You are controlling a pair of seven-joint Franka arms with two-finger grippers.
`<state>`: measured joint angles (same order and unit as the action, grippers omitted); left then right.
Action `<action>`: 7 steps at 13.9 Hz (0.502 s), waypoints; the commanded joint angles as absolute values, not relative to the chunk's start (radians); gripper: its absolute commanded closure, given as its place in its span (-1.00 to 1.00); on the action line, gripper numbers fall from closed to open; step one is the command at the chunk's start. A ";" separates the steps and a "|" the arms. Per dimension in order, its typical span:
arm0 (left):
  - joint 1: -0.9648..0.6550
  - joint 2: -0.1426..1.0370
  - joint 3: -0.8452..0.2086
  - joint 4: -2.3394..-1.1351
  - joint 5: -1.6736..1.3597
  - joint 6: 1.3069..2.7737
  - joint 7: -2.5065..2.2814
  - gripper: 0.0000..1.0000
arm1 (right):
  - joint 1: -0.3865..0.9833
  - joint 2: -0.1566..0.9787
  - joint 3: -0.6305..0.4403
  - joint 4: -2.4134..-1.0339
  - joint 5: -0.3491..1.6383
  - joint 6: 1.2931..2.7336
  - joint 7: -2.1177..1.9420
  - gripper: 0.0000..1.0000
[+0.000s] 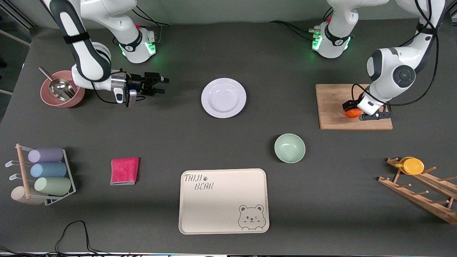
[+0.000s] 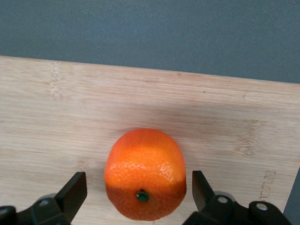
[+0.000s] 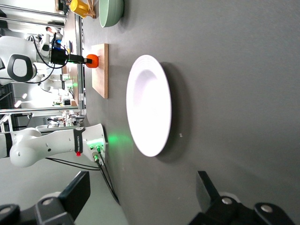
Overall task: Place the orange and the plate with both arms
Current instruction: 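Grasp the orange with the left gripper while the right gripper nears the plate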
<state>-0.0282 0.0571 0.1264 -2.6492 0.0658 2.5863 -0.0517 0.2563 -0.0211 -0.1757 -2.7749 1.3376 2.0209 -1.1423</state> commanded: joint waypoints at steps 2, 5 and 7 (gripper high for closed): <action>-0.021 0.055 0.124 -2.660 0.078 2.611 -0.052 -0.30 | 0.278 0.144 -0.173 -2.769 1.474 2.014 -1.354 -1.00; -0.021 0.049 0.123 -2.660 0.077 2.609 -0.055 1.00 | 0.279 0.233 -0.173 -2.767 1.537 1.973 -1.448 -1.00; -0.021 0.049 0.123 -2.660 0.077 2.608 -0.055 1.00 | 0.278 0.242 -0.173 -2.767 1.537 1.960 -1.450 -1.00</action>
